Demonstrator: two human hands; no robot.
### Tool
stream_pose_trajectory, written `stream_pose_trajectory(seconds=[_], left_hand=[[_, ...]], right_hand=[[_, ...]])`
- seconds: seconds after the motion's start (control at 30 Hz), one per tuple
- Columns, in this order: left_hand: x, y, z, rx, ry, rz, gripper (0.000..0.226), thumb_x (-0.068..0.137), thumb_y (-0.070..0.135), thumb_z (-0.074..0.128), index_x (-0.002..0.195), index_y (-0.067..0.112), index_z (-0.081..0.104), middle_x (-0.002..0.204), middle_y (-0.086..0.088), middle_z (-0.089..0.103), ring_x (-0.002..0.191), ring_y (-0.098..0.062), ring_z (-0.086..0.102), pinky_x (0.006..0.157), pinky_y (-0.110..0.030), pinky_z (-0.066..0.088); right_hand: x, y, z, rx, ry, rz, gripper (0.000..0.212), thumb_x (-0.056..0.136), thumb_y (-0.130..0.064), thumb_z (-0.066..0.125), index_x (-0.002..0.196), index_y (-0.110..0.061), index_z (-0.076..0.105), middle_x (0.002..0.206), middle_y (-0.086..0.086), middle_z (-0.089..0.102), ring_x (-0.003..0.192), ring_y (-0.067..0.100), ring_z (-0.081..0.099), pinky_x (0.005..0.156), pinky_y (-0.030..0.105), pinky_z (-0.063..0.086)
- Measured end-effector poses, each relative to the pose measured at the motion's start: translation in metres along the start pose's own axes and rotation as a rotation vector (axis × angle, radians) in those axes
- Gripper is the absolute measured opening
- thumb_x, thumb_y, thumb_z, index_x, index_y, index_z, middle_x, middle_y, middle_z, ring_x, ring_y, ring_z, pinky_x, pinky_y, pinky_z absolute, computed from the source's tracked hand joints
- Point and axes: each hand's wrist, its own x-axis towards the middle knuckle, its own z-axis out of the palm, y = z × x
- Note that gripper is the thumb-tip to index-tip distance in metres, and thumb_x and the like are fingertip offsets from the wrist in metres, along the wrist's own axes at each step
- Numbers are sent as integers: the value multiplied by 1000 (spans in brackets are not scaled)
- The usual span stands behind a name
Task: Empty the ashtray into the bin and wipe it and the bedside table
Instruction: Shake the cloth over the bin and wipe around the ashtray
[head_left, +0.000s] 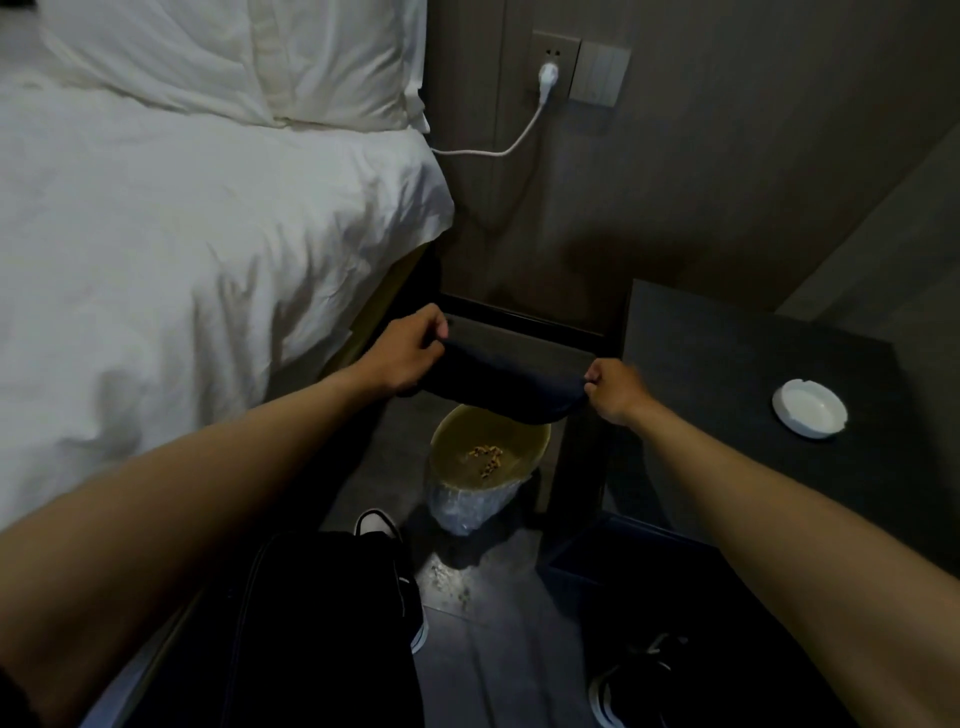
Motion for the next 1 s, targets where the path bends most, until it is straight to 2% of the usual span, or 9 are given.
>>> stream_pose_trajectory(seconds=[0.2,0.3,0.4,0.53,0.63,0.7,0.77,0.9,1.0], left_hand=[[20,48,8,-90,-17,162,7,94,6,46,91,8,51,82,0,53,71,-4,44,64,-13,35],[28,66,14,-76,-66,221,7,94,7,48,90,8,53,81,3,54,73,-7,47,66,-13,35],[38,77,13,29,-185,311,5,89,4,51,90,7,56,87,-5,58,80,-15,51,71,-23,37],[45,80,5,87,-277,311,9,87,2,53,91,8,58,88,-1,59,83,-14,53,72,-21,37],[46,76,-2,119,-284,237,15,85,-1,53,93,11,60,84,6,57,81,-11,52,66,-8,34],[47,73,-5,119,-273,183,19,84,-1,53,93,14,60,80,11,55,80,-11,51,65,-11,34],[46,68,-7,114,-270,127,21,85,-1,52,93,16,60,82,10,56,80,-11,52,65,-17,36],[44,53,-4,127,-179,50,19,90,5,57,103,17,63,98,3,62,93,-16,59,77,-24,37],[39,44,-1,107,-72,-44,28,89,10,66,117,11,61,108,-4,66,93,-16,59,80,-22,39]], right_hand=[[-8,-3,8,-61,-15,-46,15,95,-7,53,106,-10,62,117,15,62,106,31,59,87,38,49],[-6,-16,9,124,-85,-104,44,89,2,55,129,-16,56,138,9,50,127,27,51,101,42,48],[-14,-39,2,344,-296,-247,67,82,16,58,140,-16,50,143,3,49,136,17,43,110,39,42],[-24,-56,5,456,-466,-306,55,84,-1,74,134,-9,54,120,-1,63,111,8,58,101,28,49],[-24,-57,16,447,-417,-304,40,84,-16,78,120,-2,66,113,19,69,107,30,66,101,49,48],[-26,-57,20,462,-397,-294,38,86,-18,76,115,6,67,115,27,68,109,35,65,98,39,50],[-30,-58,20,447,-381,-306,33,89,-13,72,115,7,67,112,21,68,105,27,66,87,21,52],[-35,-63,18,471,-428,-253,29,94,-16,66,122,-7,65,119,9,69,112,21,64,98,35,50],[-37,-65,15,548,-433,-224,27,95,-16,65,120,-6,67,116,8,71,105,16,66,89,27,53]])
